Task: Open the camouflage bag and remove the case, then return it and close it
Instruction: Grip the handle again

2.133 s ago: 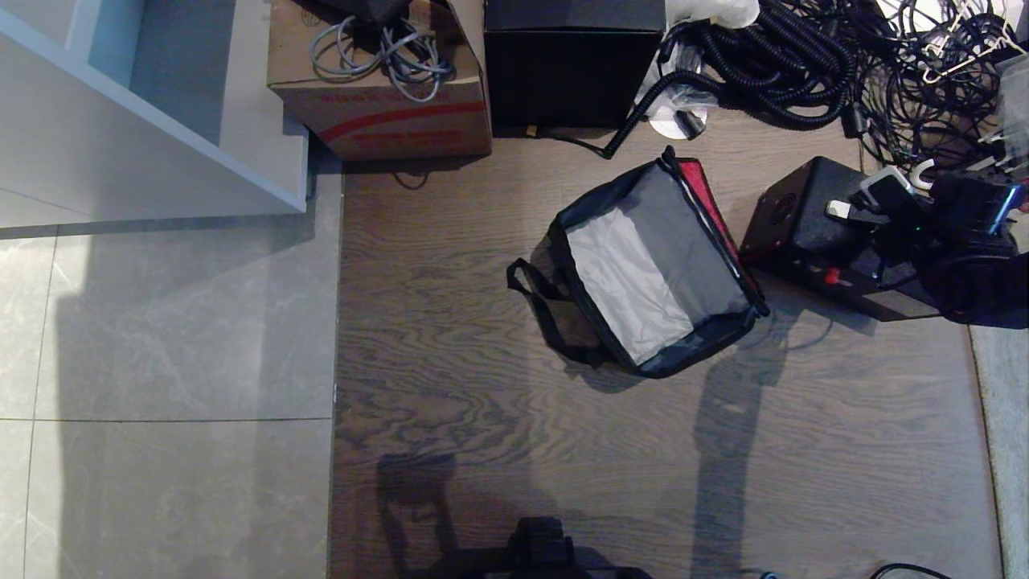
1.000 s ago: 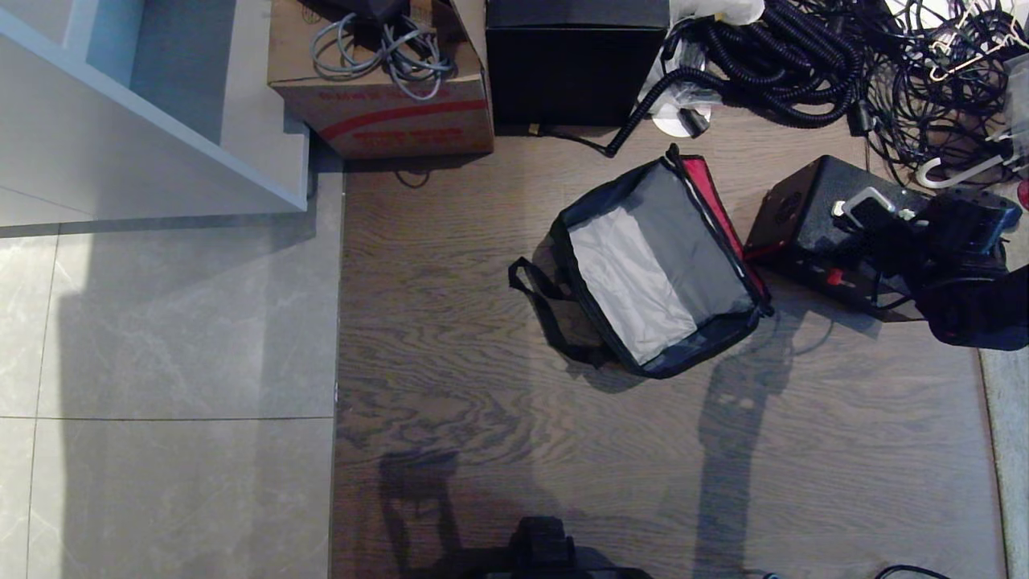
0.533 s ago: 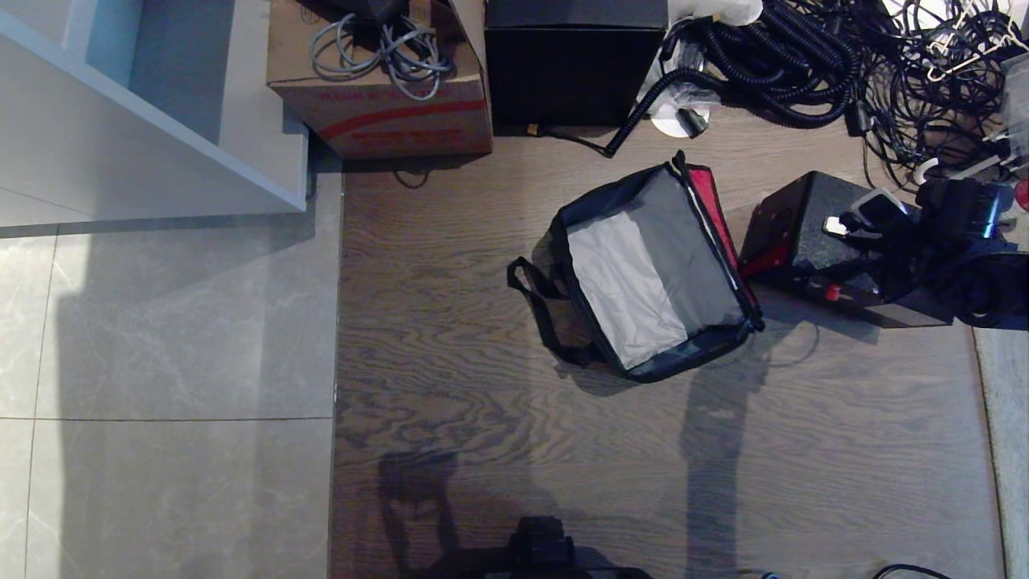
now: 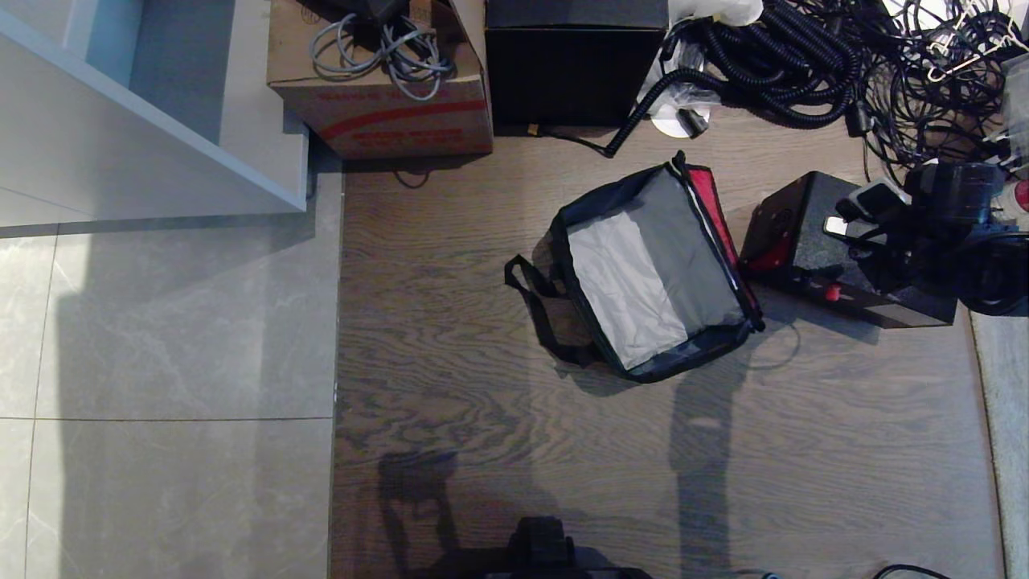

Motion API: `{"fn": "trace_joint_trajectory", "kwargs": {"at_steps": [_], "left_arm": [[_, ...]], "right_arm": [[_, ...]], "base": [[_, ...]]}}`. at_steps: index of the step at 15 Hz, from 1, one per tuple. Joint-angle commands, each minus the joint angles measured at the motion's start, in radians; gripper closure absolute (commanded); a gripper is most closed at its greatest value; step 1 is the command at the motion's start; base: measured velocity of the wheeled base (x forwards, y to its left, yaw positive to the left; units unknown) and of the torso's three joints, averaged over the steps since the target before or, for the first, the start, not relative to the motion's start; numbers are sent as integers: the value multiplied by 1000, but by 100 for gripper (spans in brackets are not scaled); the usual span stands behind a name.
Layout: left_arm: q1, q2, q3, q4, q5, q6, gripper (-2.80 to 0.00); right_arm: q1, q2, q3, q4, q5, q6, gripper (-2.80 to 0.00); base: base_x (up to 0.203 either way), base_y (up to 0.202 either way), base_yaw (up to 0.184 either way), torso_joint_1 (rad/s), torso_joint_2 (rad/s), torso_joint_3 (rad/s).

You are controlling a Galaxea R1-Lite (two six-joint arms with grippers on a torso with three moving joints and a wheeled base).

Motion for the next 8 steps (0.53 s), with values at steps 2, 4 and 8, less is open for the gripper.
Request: {"fn": "trace_joint_trajectory", "kwargs": {"at_steps": [2, 4, 8], "left_arm": [[0, 0, 0, 0, 1, 0, 0], [0, 0, 0, 0, 1, 0, 0], [0, 0, 0, 0, 1, 0, 0]], "right_arm": [[-51, -15, 36, -113, 81, -100, 0], [-139, -15, 57, -196, 189, -244, 0], [-257, 37, 15, -213, 262, -227, 0]], "base": [[0, 0, 0, 0, 0, 0], [0, 0, 0, 0, 0, 0], [0, 0, 0, 0, 0, 0]]}}
